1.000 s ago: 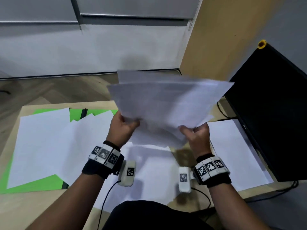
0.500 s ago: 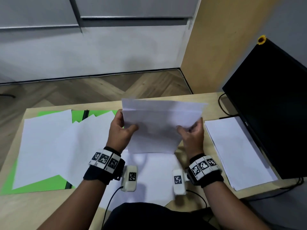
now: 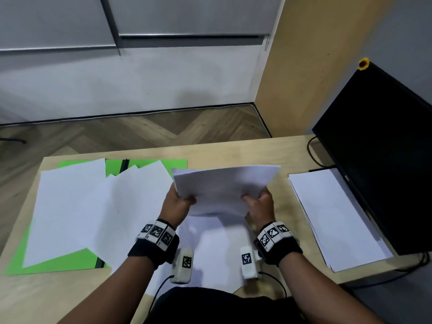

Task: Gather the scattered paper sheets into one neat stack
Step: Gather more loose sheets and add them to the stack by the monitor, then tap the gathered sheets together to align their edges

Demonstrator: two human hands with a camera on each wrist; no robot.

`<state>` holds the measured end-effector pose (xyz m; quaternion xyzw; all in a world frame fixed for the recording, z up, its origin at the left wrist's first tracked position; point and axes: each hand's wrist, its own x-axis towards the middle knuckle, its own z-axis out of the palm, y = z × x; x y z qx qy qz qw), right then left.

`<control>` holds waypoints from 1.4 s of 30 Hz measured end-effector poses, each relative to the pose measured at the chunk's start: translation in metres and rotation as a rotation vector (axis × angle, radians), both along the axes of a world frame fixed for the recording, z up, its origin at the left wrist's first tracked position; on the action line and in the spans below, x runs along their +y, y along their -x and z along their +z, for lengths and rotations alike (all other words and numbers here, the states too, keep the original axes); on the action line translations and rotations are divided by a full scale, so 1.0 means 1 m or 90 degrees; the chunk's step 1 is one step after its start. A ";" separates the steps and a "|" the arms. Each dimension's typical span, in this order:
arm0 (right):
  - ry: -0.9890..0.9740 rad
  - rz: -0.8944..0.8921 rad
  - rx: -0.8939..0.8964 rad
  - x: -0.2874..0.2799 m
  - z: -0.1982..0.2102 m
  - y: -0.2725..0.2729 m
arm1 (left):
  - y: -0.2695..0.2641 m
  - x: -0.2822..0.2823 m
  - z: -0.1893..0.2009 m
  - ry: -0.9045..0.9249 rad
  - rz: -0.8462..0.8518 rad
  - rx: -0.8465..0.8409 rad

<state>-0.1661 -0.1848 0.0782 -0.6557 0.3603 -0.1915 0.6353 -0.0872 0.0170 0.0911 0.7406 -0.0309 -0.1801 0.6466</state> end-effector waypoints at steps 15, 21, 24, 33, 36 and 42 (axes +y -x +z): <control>0.015 -0.102 0.069 0.038 -0.010 -0.002 | 0.020 0.003 -0.003 -0.053 0.019 0.041; 0.002 -0.104 0.137 0.044 -0.015 0.013 | 0.023 0.016 -0.019 -0.093 -0.050 0.055; -0.049 -0.107 0.211 0.045 -0.041 0.026 | 0.034 0.021 -0.041 -0.178 -0.090 0.073; -0.029 0.058 0.254 0.028 -0.053 0.059 | 0.044 0.020 -0.058 -0.289 -0.104 0.090; -0.058 0.056 0.197 0.000 -0.050 0.069 | 0.040 0.000 -0.049 -0.288 -0.141 0.041; 0.019 -0.058 0.211 -0.105 -0.057 0.095 | 0.048 -0.095 -0.034 -0.206 -0.292 0.175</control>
